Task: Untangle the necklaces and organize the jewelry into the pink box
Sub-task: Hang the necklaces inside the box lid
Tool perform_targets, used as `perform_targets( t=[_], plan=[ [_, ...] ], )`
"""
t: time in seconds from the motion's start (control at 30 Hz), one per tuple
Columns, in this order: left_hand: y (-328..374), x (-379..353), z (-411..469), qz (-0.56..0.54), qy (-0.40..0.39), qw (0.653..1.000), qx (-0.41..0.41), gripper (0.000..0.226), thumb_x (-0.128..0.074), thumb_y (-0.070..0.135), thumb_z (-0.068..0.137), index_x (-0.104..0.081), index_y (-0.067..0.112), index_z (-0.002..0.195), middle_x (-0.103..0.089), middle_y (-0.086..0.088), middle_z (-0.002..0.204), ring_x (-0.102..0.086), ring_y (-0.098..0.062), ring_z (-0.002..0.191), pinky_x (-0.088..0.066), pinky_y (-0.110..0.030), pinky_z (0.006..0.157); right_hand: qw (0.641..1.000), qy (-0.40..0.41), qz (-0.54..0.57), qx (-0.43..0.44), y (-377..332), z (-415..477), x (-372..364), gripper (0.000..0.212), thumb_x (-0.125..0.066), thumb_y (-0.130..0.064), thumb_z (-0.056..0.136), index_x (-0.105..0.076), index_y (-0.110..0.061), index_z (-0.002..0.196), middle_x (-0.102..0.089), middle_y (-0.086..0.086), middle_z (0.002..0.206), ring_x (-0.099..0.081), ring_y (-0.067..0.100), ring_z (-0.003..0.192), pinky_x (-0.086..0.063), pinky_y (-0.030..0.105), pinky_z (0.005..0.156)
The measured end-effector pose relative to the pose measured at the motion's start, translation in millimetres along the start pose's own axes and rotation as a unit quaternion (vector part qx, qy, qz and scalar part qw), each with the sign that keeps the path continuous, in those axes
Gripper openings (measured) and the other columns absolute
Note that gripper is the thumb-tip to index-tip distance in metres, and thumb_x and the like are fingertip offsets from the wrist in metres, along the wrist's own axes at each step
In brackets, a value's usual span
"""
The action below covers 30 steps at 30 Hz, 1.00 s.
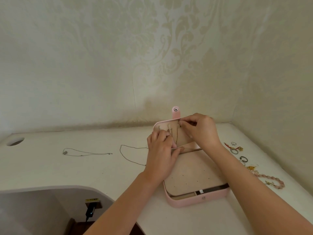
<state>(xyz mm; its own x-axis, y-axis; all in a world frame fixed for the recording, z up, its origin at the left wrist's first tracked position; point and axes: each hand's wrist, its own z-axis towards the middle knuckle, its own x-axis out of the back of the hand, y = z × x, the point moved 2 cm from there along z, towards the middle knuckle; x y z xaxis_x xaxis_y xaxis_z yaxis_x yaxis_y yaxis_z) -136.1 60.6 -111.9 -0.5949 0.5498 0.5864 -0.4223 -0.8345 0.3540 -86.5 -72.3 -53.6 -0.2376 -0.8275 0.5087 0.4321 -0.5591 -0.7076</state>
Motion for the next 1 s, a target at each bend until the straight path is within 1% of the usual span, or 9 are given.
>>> perform_targets(
  t=[0.1,0.2,0.33,0.47,0.57,0.63,0.73,0.87,1.0],
  plan=[
    [0,1,0,0.002,0.005,1.000,-0.001,0.024,-0.078,0.028,0.072,-0.058,0.016,0.069,-0.053,0.002,0.089,-0.037,-0.015,0.099,-0.020,-0.021,0.086,1.000,-0.020,-0.008,0.017,-5,3,7,0.008,-0.068,-0.014,0.084,-0.076,-0.012,0.085,-0.070,0.001,0.079,-0.059,0.008,0.069,-0.041,0.012,0.063],
    [0,2,0,0.001,0.008,1.000,-0.008,0.024,-0.078,0.029,0.072,-0.059,0.016,0.069,-0.054,0.002,0.088,-0.038,-0.014,0.099,-0.020,-0.021,0.086,0.999,-0.041,0.009,0.025,-10,5,20,0.007,-0.069,-0.013,0.083,-0.076,-0.013,0.085,-0.070,-0.005,0.076,-0.060,-0.001,0.067,-0.042,0.007,0.062],
    [0,3,-1,0.003,0.009,1.000,-0.019,0.025,-0.078,0.030,0.072,-0.058,0.016,0.068,-0.053,0.002,0.088,-0.039,-0.014,0.098,-0.022,-0.022,0.087,0.998,-0.011,-0.009,0.064,-12,10,37,0.006,-0.075,-0.014,0.078,-0.075,-0.019,0.082,-0.069,-0.006,0.079,-0.057,0.004,0.069,-0.040,0.008,0.063],
    [1,2,-1,-0.003,0.006,0.999,-0.037,0.027,-0.061,0.042,0.079,-0.057,0.017,0.069,-0.052,0.004,0.090,-0.040,-0.014,0.102,-0.022,-0.022,0.088,0.988,0.013,-0.103,0.118,-10,14,45,0.025,-0.078,-0.025,0.075,-0.071,-0.019,0.098,-0.059,-0.006,0.099,-0.049,0.008,0.094,-0.034,0.018,0.078],
    [2,0,0,-0.003,0.006,0.999,-0.054,0.030,-0.054,0.046,0.080,-0.058,0.018,0.070,-0.052,0.004,0.089,-0.039,-0.012,0.098,-0.021,-0.021,0.088,0.992,-0.058,-0.086,0.070,-3,14,40,0.030,-0.073,-0.027,0.081,-0.067,-0.020,0.110,-0.060,-0.005,0.104,-0.053,0.009,0.100,-0.037,0.019,0.082],
    [1,-1,0,-0.004,0.008,0.998,-0.059,0.030,-0.055,0.045,0.080,-0.059,0.017,0.070,-0.053,0.004,0.089,-0.039,-0.012,0.097,-0.021,-0.020,0.089,0.989,-0.104,-0.088,0.055,6,13,32,0.022,-0.067,-0.023,0.086,-0.068,-0.018,0.107,-0.067,-0.001,0.100,-0.060,0.013,0.097,-0.042,0.020,0.080],
    [1,-2,-1,-0.003,0.002,0.998,-0.066,0.027,-0.055,0.041,0.081,-0.062,0.016,0.072,-0.054,0.002,0.090,-0.039,-0.013,0.097,-0.023,-0.020,0.091,0.987,-0.118,-0.095,0.051,16,13,27,0.014,-0.061,-0.019,0.090,-0.070,-0.015,0.101,-0.068,0.003,0.094,-0.060,0.018,0.090,-0.040,0.022,0.075],
    [-3,9,-6,-0.046,-0.031,0.997,-0.049,0.026,-0.050,0.036,0.089,-0.067,0.018,0.098,-0.052,0.001,0.107,-0.040,-0.011,0.106,-0.028,-0.021,0.096,0.988,-0.125,-0.084,0.041,28,10,28,0.015,-0.058,-0.020,0.092,-0.069,-0.016,0.101,-0.065,0.005,0.089,-0.057,0.017,0.084,-0.035,0.012,0.069],
    [-56,50,-5,-0.031,-0.013,0.997,0.062,0.027,-0.050,0.028,0.095,-0.061,0.019,0.118,-0.049,0.002,0.116,-0.039,-0.012,0.111,-0.031,-0.020,0.092,0.987,-0.121,-0.097,0.033,36,9,26,0.016,-0.055,-0.022,0.093,-0.069,-0.019,0.103,-0.060,0.003,0.086,-0.053,0.015,0.081,-0.034,0.010,0.066]
  ],
)
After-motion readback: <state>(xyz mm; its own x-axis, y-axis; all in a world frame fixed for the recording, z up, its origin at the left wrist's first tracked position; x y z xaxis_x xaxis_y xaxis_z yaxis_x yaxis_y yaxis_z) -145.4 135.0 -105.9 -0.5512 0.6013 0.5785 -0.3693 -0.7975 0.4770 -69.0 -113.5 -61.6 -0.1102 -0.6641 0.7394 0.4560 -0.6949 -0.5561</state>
